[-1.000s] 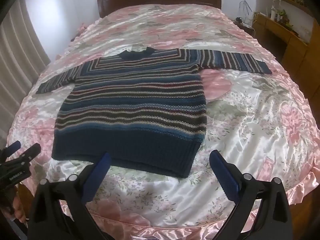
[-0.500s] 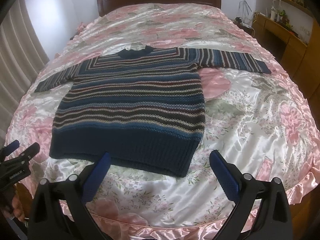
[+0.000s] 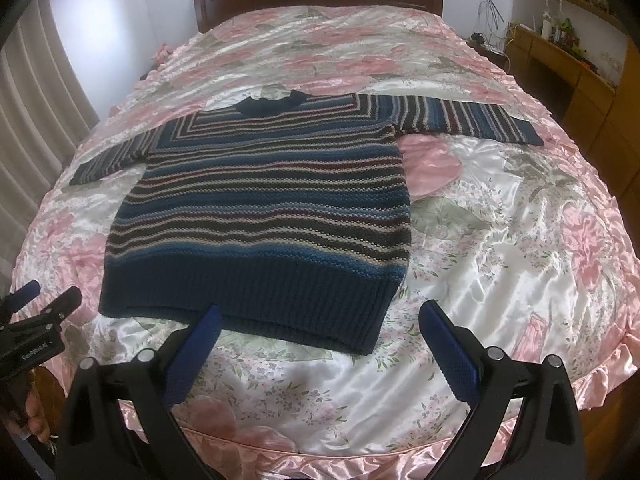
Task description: Fold small clothes
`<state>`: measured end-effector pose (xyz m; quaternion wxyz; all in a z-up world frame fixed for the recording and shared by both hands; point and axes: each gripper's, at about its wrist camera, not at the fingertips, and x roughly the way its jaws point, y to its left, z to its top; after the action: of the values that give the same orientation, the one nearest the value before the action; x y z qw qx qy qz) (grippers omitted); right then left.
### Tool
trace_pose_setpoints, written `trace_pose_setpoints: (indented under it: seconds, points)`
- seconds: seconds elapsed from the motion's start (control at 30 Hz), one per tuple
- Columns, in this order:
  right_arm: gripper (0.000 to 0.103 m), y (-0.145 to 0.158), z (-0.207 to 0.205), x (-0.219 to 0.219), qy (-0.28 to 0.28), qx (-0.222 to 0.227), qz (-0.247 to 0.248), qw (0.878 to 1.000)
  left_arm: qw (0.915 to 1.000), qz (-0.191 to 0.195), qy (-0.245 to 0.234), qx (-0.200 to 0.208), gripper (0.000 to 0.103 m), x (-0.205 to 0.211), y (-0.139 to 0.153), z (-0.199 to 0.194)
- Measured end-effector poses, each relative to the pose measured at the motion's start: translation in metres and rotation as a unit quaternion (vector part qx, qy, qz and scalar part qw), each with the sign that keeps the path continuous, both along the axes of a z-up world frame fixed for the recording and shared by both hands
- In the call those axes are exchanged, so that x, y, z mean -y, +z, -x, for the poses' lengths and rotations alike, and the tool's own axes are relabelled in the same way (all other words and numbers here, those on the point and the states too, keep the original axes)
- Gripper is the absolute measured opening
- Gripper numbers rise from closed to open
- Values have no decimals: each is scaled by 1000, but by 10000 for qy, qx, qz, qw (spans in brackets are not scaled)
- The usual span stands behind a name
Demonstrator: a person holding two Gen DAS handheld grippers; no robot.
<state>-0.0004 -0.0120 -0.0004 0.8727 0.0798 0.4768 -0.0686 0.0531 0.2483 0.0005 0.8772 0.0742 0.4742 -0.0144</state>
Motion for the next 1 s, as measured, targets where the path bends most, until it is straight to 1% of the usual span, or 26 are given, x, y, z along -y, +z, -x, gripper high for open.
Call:
trace_pose_setpoints:
  seconds: [1.0]
  points:
    - [99,-2,-3,5,-3,7,-46,10000,10000,-69,-4,-39,100,2,-5,-4]
